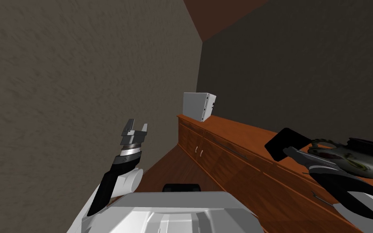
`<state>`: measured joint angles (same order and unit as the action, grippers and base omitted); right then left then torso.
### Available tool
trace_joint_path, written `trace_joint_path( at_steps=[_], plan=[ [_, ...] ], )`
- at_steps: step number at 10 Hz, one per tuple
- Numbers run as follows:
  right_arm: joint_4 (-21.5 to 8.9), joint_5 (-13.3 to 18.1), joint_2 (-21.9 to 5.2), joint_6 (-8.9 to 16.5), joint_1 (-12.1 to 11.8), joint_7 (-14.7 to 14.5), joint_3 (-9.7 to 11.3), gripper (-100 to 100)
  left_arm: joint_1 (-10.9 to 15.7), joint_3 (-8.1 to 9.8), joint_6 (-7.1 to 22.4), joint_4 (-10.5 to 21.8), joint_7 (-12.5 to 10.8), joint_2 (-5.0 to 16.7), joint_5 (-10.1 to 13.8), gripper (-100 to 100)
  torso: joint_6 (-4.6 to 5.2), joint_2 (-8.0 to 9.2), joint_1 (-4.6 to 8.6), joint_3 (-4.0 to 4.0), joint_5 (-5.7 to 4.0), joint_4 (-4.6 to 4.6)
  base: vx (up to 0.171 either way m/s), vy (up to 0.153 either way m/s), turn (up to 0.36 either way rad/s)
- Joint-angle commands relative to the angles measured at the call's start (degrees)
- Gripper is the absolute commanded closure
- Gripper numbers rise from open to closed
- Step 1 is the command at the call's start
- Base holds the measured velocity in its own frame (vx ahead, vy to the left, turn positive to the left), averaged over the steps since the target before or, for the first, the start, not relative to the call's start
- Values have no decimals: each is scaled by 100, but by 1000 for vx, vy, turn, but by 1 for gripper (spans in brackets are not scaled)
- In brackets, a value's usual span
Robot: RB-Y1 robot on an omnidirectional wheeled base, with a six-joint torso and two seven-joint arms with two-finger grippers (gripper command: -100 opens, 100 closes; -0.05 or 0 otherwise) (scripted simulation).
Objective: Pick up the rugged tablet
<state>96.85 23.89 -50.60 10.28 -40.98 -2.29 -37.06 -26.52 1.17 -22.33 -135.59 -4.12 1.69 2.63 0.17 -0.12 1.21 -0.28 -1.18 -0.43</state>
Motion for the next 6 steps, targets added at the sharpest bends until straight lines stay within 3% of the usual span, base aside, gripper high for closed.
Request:
trace_joint_path(
  at_steps=[1, 3, 4, 6],
  plan=[
    [286, -27, 263, 246, -95, -189, 41, 100, 0, 0, 0, 0, 0, 0, 0, 0, 0, 0, 0, 0, 0, 0, -25, -97, 79],
    [574, -27, 263, 246, -95, -189, 41, 100, -1, 0, 0, 0, 0, 0, 0, 0, 15, 5, 30, 0, -21, -5, -9, -28, -15],
    [738, -100, 540, 512, -257, -472, 57, 100, -1, 0, 0, 0, 0, 0, 0, 0, 9, -2, 17, -4, -18, -6, -7, -71, 110],
    [1116, -100, 638, 573, -257, -497, 57, 100, 0, 0, 0, 0, 0, 0, 0, 0, 20, 7, 52, -3, -52, -14, -15, -70, 30]
  ],
)
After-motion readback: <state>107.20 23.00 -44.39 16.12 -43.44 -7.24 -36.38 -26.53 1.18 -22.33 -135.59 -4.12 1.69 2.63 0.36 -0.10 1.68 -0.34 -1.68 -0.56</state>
